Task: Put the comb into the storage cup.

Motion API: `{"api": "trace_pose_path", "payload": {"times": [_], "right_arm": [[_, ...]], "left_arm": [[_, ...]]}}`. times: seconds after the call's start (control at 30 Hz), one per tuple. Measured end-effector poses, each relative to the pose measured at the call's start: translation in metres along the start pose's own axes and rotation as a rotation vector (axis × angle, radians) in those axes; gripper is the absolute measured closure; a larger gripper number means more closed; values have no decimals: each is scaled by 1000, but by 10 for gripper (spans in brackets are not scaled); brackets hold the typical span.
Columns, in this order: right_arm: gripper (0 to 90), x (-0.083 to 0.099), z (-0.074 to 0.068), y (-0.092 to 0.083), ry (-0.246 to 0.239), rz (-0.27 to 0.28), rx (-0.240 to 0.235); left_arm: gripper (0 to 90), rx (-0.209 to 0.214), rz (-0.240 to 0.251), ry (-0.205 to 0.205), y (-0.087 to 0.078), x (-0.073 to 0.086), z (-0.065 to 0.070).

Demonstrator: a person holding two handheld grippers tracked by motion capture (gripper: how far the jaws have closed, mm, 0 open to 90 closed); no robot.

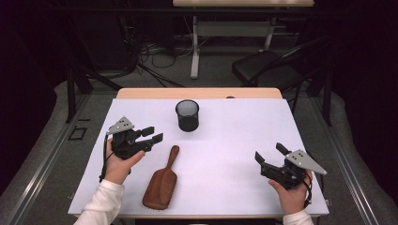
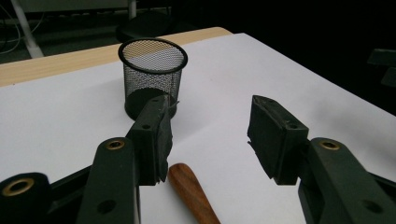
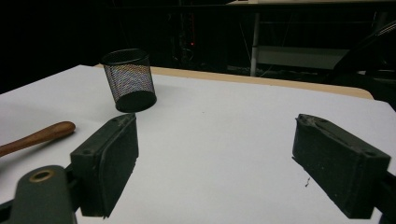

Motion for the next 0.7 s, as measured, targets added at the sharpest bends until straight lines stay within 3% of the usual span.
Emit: {"api": "trace_pose_path", "payload": {"times": [0.2, 0.47, 0.7], "right_arm": [[143, 1, 2, 0, 5, 6, 2], [143, 1, 3, 0, 10, 3, 2], [144, 2, 3, 0, 8, -2, 0]], "left_arm": [[619, -15, -10, -27, 17, -4, -6], [722, -38, -58, -9, 30, -1, -6], [839, -39, -96, -16, 38, 7, -9]]}}
Point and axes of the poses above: each handheld gripper's, and its own axes: y roughly forward along the jaws, x roughly out of its underside, z roughly to its right, the point moved 2 cm from there along y, roughly forward along the jaws, and after that the axes turned 11 degrees about -z, right-handed, at the moved point
